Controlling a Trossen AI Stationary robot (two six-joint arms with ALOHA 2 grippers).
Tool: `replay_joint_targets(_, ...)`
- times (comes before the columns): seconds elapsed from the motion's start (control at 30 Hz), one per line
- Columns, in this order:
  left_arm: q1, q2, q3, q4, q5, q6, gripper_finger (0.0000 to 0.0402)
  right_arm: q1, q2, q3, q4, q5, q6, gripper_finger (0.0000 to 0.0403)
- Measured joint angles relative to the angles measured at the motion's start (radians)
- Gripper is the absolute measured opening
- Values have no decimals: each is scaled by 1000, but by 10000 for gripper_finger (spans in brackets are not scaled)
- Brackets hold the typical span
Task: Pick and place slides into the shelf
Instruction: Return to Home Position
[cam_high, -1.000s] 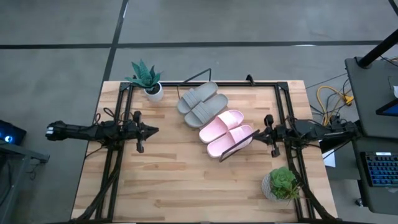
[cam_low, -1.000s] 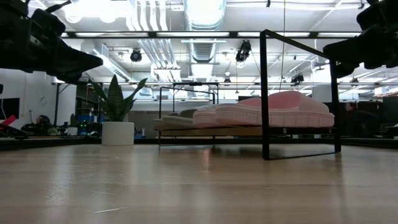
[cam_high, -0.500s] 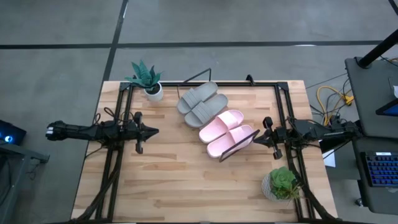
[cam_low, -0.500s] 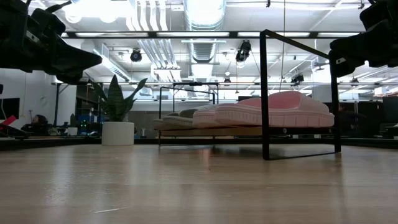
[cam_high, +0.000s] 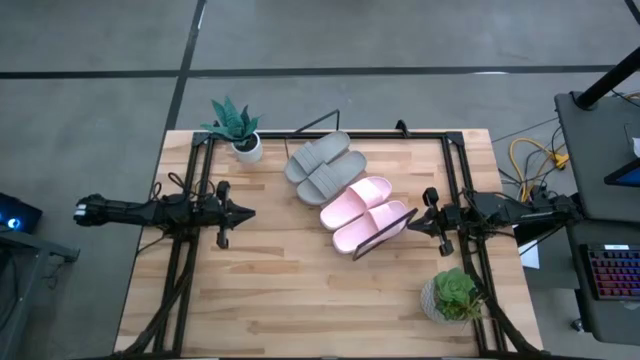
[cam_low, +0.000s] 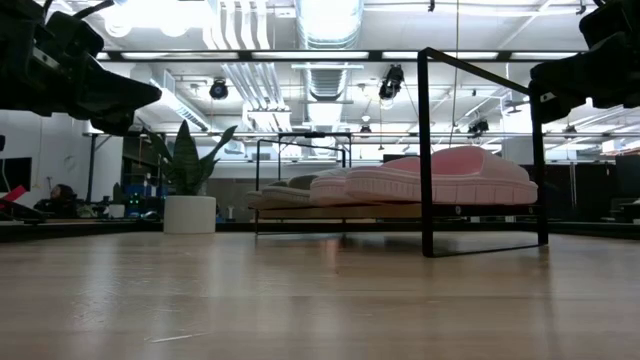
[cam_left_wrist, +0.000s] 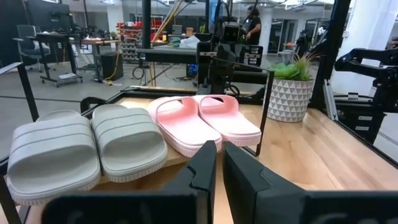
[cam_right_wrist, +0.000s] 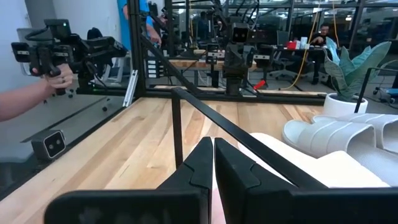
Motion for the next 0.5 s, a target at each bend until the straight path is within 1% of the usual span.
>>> replay_joint_targets(0.23, 0, -32, 5, -21, 10, 46, 12, 0, 0, 0, 0, 3, 3, 8)
replay_joint_targets(0.37, 0, -91, 13, -54, 10, 84, 12, 0, 0, 0, 0, 3, 3, 8)
replay_joint_targets(0.5, 0, -89, 15, -62, 10, 78, 12, 0, 0, 0, 0, 3, 2, 8)
